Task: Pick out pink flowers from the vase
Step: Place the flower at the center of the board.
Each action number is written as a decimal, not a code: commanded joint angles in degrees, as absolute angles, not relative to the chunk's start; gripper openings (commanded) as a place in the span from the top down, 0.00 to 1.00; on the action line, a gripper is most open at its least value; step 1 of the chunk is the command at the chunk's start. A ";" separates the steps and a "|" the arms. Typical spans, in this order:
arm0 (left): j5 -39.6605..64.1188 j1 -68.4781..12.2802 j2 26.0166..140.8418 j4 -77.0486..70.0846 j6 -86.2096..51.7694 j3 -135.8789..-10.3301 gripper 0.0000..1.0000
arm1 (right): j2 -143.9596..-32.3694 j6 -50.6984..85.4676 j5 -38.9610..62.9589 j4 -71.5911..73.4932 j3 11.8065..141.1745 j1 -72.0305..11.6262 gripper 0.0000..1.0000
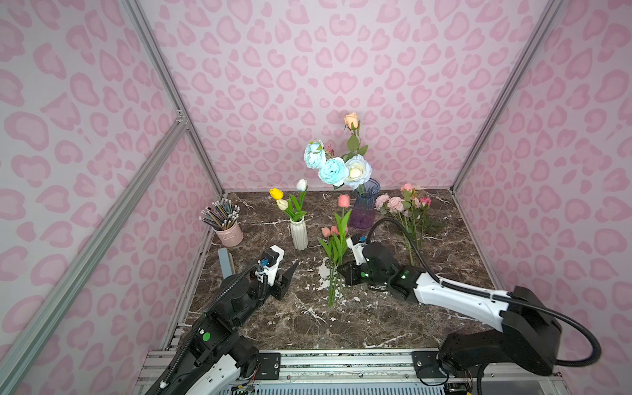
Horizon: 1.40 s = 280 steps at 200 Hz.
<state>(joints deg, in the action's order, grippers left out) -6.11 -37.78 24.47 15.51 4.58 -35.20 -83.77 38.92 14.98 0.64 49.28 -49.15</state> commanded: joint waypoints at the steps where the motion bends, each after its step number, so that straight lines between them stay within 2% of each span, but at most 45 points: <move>1: -9.23 -38.05 23.68 15.56 5.54 -34.98 0.44 | -92.20 42.70 20.64 -2.60 54.31 -49.47 1.00; 29: -9.11 -38.40 22.88 15.56 5.54 -35.02 0.44 | -101.91 44.95 20.54 -4.81 61.38 -49.22 1.00; 59: -10.01 -39.11 22.03 15.51 5.71 -34.83 0.44 | -105.81 48.16 20.95 -3.26 62.41 -49.19 1.00; 112: -10.68 -40.30 20.92 14.68 5.80 -34.37 0.44 | -106.41 50.20 22.08 -2.03 58.38 -48.93 1.00; 191: -11.43 -41.48 19.58 14.42 6.15 -33.87 0.44 | -108.27 50.60 21.45 -4.05 59.46 -47.30 1.00; 218: -11.68 -41.47 19.35 14.26 6.24 -33.84 0.43 | -109.24 50.93 21.85 -4.12 60.11 -47.31 0.94; 280: -11.76 -41.48 19.13 14.37 6.15 -33.83 0.43 | -109.30 51.92 21.30 -3.52 59.78 -47.41 0.88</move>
